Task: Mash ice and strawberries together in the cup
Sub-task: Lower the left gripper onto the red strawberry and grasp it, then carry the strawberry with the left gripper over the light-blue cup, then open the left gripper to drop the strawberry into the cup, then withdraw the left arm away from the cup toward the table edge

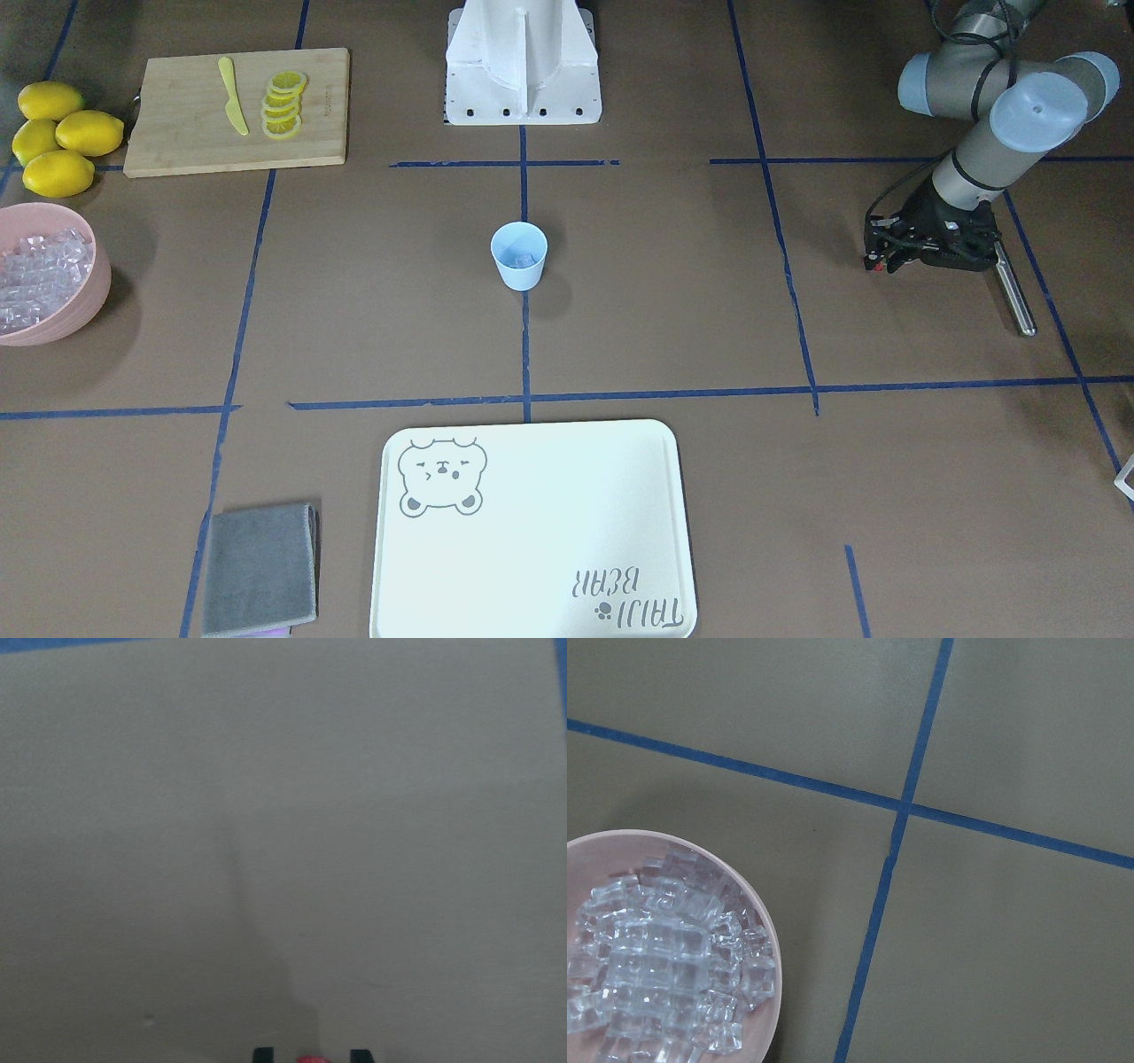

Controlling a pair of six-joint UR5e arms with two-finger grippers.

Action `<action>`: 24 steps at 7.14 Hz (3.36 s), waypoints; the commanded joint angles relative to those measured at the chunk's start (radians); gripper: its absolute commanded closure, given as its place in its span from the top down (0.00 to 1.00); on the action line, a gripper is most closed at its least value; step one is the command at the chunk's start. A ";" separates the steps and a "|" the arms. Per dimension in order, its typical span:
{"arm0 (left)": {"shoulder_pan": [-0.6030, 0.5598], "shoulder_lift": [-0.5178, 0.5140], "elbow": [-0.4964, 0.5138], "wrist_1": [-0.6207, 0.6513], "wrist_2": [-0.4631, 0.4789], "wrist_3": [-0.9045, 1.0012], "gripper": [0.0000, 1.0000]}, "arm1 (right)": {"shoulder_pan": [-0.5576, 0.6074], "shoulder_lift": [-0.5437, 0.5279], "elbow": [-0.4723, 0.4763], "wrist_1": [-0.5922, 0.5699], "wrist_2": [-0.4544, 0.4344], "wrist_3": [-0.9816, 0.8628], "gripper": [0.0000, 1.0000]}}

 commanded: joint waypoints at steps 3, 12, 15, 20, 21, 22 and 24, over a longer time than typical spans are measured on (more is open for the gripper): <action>-0.008 -0.366 -0.182 0.596 0.004 -0.003 0.00 | 0.001 -0.001 0.005 0.003 0.003 0.009 1.00; 0.348 -0.980 0.113 0.725 0.308 -0.514 0.00 | 0.001 -0.017 0.004 0.006 -0.001 0.008 1.00; 0.348 -0.963 0.111 0.724 0.309 -0.502 0.97 | 0.001 -0.018 0.004 0.006 -0.001 0.008 1.00; 0.339 -0.852 -0.014 0.740 0.300 -0.410 1.00 | 0.001 -0.018 0.005 0.006 -0.001 0.008 1.00; 0.294 -0.699 -0.152 0.747 0.296 -0.299 1.00 | 0.001 -0.018 0.005 0.006 -0.004 0.006 1.00; 0.196 -0.602 -0.211 0.780 0.217 -0.156 1.00 | 0.001 -0.032 0.007 0.008 -0.006 0.003 1.00; -0.055 -0.441 -0.231 0.787 0.016 0.160 1.00 | 0.001 -0.043 0.007 0.009 -0.041 0.000 1.00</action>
